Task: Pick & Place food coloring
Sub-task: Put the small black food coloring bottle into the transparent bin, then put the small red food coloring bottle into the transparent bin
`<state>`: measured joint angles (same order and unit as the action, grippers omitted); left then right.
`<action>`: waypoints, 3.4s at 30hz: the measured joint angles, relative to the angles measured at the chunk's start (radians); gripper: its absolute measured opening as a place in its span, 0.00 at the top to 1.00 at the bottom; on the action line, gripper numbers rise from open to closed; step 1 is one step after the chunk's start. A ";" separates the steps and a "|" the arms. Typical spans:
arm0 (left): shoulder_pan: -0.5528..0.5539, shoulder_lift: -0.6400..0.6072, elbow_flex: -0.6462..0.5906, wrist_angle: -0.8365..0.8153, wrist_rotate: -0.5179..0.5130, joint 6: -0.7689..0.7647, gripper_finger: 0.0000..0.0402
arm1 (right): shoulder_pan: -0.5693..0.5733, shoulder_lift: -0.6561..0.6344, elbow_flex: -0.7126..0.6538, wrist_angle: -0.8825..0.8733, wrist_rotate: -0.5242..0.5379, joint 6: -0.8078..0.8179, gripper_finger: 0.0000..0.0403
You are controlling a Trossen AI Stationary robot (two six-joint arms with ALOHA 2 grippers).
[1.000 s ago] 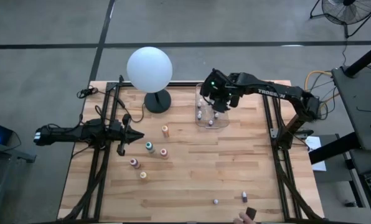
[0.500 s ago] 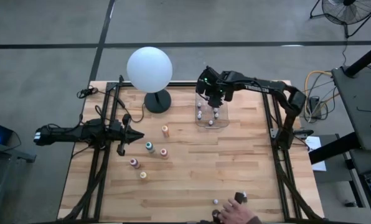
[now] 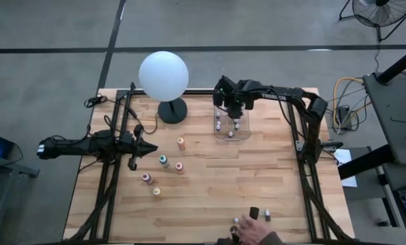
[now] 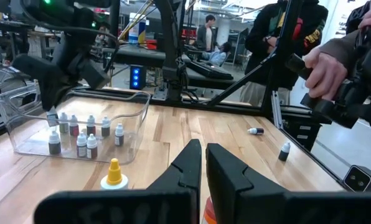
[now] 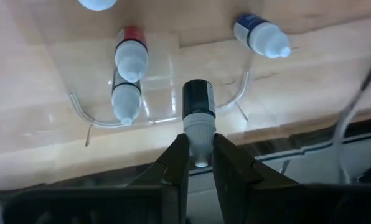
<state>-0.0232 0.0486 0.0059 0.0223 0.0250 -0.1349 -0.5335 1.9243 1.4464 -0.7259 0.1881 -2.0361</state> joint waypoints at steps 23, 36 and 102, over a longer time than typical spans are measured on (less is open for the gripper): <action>0.000 0.000 0.000 0.000 0.000 0.000 1.00 | 0.000 0.086 -0.003 0.016 0.061 -0.028 0.87; 0.000 0.000 0.000 0.000 0.000 0.000 1.00 | -0.002 0.083 -0.002 0.019 0.005 0.043 0.71; 0.000 0.000 0.000 0.000 0.000 0.000 1.00 | 0.371 -0.552 0.036 -0.264 -0.023 1.723 0.24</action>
<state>-0.0235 0.0483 0.0061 0.0223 0.0250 -0.1347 -0.1623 1.3720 1.4826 -0.9901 0.1650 -0.3131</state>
